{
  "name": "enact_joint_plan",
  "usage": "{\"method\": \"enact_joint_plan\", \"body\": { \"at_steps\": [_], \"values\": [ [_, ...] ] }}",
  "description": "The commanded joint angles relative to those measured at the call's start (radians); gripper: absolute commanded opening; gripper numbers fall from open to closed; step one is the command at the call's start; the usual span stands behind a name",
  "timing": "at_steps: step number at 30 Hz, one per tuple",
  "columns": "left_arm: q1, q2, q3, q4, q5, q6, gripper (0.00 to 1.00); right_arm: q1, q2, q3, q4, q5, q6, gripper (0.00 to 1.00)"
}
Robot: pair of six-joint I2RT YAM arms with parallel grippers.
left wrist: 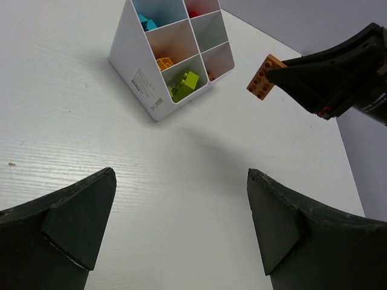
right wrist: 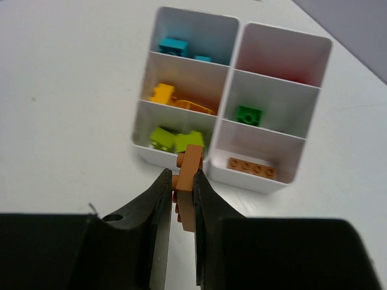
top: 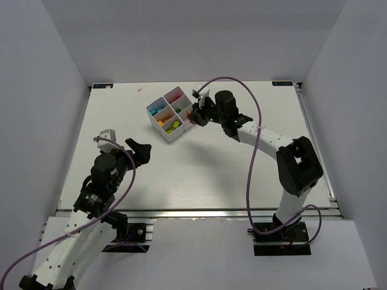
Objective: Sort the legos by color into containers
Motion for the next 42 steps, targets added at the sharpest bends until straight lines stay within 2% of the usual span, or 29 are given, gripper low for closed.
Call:
{"method": "enact_joint_plan", "body": {
  "at_steps": [1, 7, 13, 30, 33, 36, 37, 39, 42],
  "values": [
    [-0.002, -0.016, 0.042, -0.04, -0.028, -0.013, 0.98, -0.035, 0.005, -0.027, 0.205, -0.017, -0.128, 0.0],
    [-0.002, -0.018, 0.079, -0.057, -0.053, -0.034, 0.98, -0.069, 0.097, -0.005, 0.368, -0.043, -0.07, 0.0],
    [-0.002, -0.021, 0.119, -0.092, -0.071, -0.074, 0.98, -0.077, 0.193, 0.088, 0.366, -0.079, -0.01, 0.0],
    [-0.002, 0.007, 0.127, -0.113, -0.063, -0.102, 0.98, -0.085, 0.331, 0.158, 0.446, -0.112, 0.002, 0.0],
    [-0.002, 0.013, 0.13, -0.11, -0.063, -0.102, 0.98, -0.086, 0.356, 0.179, 0.439, -0.098, 0.002, 0.04],
    [-0.002, 0.019, 0.139, -0.107, -0.068, -0.1, 0.98, -0.086, 0.367, 0.185, 0.443, -0.095, 0.005, 0.13],
    [-0.002, 0.019, 0.144, -0.104, -0.066, -0.103, 0.98, -0.086, 0.367, 0.187, 0.445, -0.095, 0.005, 0.22],
    [-0.002, 0.02, 0.15, -0.084, -0.062, -0.106, 0.98, -0.088, 0.37, 0.187, 0.442, -0.099, 0.001, 0.26],
    [-0.002, 0.028, 0.167, -0.057, -0.051, -0.112, 0.98, -0.089, 0.368, 0.182, 0.437, -0.092, 0.001, 0.41]
  ]
}}
